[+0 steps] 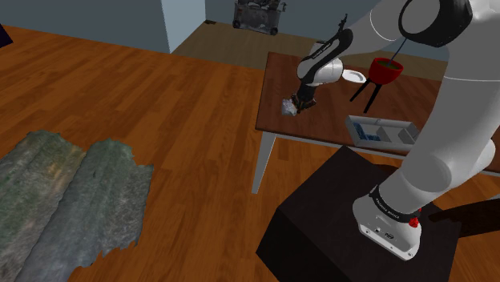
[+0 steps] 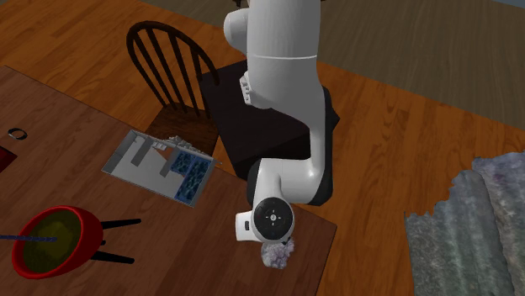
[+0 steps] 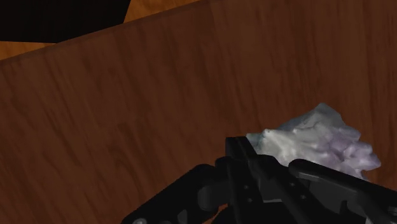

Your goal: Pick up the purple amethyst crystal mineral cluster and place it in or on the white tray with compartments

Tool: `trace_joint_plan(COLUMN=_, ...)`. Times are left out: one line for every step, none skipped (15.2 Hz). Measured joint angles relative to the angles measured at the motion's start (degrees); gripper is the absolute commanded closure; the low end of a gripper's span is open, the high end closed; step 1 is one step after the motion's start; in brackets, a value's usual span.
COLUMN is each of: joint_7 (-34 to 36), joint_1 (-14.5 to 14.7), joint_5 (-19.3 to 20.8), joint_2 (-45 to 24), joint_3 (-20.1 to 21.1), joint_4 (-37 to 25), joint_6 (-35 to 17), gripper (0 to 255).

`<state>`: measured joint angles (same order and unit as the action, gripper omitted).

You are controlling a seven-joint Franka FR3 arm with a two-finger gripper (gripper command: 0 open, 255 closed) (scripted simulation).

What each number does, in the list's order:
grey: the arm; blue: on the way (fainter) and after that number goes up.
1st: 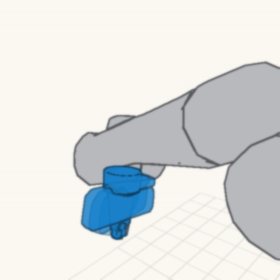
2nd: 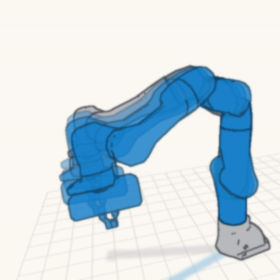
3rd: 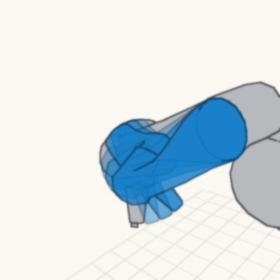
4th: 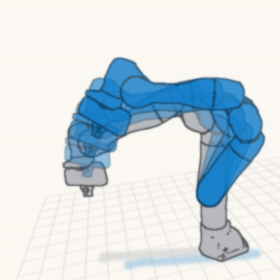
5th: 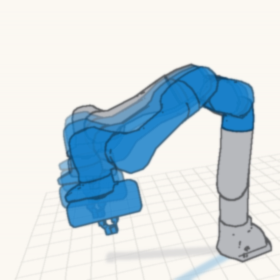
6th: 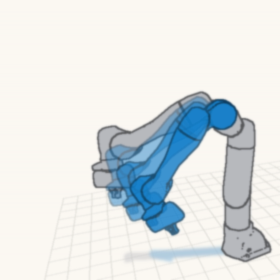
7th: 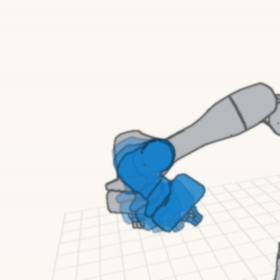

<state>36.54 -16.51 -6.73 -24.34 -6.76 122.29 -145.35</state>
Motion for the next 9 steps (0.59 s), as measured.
trace_joint_plan(joint_7=0.0, joint_1=0.0, joint_5=0.0, joint_2=0.0, joint_3=0.0, joint_4=0.0, joint_6=0.0, gripper=255)
trace_joint_plan(joint_7=0.0, joint_1=0.0, joint_5=0.0, joint_2=0.0, joint_3=0.0, joint_4=0.0, joint_6=0.0, gripper=255)
trace_joint_plan(joint_7=0.0, joint_1=0.0, joint_5=0.0, joint_2=0.0, joint_3=0.0, joint_4=0.0, joint_6=0.0, gripper=0)
trace_joint_plan(joint_7=0.0, joint_1=0.0, joint_5=0.0, joint_2=0.0, joint_3=0.0, joint_4=0.0, joint_6=0.0, gripper=0)
trace_joint_plan(joint_7=0.5, joint_1=0.4, joint_5=0.7, joint_2=-0.7, joint_3=-0.3, joint_4=-1.9, joint_6=1.7, gripper=0)
trace_joint_plan(joint_7=1.4, joint_1=1.0, joint_5=1.7, joint_2=-2.1, joint_3=-0.6, joint_4=-5.0, joint_6=4.4, gripper=0)
trace_joint_plan(joint_7=2.4, joint_1=1.9, joint_5=2.9, joint_2=-3.3, joint_3=-0.8, joint_4=-8.6, joint_6=8.0, gripper=0)
trace_joint_plan(joint_7=3.3, joint_1=2.7, joint_5=3.9, joint_2=-4.9, joint_3=-0.9, joint_4=-12.5, joint_6=11.7, gripper=0)
trace_joint_plan(joint_7=4.0, joint_1=3.4, joint_5=4.8, joint_2=-7.5, joint_3=-1.0, joint_4=-17.5, joint_6=15.6, gripper=0)
